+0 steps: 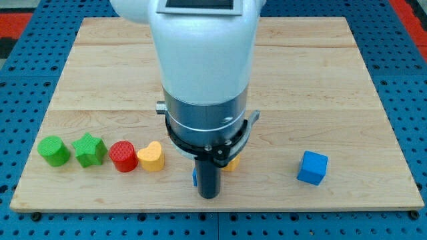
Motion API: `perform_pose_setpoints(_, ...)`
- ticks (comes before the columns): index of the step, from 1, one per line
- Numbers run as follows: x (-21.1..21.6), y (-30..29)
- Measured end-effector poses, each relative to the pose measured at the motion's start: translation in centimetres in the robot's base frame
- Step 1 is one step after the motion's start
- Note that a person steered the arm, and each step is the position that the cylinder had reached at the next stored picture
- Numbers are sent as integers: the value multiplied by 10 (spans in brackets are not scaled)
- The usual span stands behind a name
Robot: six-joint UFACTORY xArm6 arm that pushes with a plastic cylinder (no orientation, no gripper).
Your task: Slightly move the blue cube parallel to the right of yellow hexagon
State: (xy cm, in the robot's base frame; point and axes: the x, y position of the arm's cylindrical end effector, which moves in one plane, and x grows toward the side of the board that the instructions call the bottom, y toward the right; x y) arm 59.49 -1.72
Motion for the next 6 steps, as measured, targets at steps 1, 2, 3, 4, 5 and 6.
perform_pose_setpoints(1,-6,-16)
perform_pose_setpoints(2,-14,-15)
perform_pose_setpoints(3,-8,-6)
perform_pose_setpoints(4,-6,43)
perform_pose_setpoints(5,-6,108)
perform_pose_setpoints(6,-6,157)
